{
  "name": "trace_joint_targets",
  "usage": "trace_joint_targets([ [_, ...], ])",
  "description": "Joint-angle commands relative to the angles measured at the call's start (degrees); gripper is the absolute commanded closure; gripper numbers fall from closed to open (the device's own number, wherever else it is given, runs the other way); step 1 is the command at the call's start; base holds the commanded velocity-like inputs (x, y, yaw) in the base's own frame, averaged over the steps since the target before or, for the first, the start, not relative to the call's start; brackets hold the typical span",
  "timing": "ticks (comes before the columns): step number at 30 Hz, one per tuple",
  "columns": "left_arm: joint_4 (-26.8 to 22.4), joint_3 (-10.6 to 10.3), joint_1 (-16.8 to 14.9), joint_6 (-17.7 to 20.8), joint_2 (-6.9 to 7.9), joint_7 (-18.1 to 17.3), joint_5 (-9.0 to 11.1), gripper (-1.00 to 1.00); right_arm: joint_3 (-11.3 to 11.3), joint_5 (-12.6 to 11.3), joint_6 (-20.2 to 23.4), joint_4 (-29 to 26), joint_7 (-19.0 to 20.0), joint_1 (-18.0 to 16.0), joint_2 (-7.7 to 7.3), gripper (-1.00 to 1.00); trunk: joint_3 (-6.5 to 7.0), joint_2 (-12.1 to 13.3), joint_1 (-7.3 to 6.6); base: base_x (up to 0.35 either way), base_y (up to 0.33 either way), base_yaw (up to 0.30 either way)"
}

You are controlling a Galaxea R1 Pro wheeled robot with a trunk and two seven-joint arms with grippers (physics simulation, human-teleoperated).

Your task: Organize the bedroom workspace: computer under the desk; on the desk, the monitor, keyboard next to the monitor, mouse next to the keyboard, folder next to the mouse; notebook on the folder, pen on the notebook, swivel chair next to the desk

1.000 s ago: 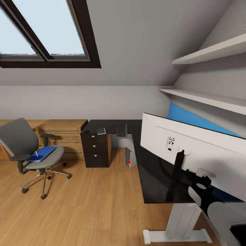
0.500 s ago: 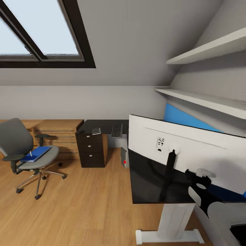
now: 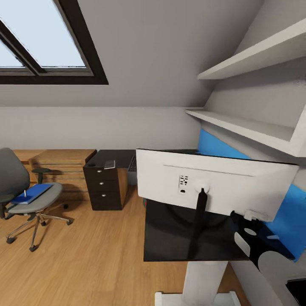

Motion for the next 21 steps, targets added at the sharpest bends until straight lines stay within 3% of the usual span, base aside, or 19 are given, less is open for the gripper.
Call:
trace_joint_targets([
  [1, -0.09, -0.32, -0.01, -0.35, 0.04, 0.31, 0.61, -1.0, 0.45, -0.58, -0.22, 0.0, -0.2, -0.03, -0.05, -1.0, -0.06, -0.04, 0.02, 0.114, -0.319, 0.0],
  [11, -0.09, -0.32, -0.01, -0.33, 0.04, 0.31, 0.61, -1.0, 0.45, -0.58, -0.25, 0.0, -0.2, -0.03, -0.05, -1.0, -0.06, -0.04, 0.02, 0.058, -0.303, 0.0],
  [21, -0.09, -0.27, -0.01, -0.36, 0.04, 0.31, 0.61, -1.0, 0.45, -0.57, -0.21, 0.0, -0.2, -0.03, -0.05, -1.0, -0.06, -0.04, 0.02, 0.006, -0.049, 0.0],
])
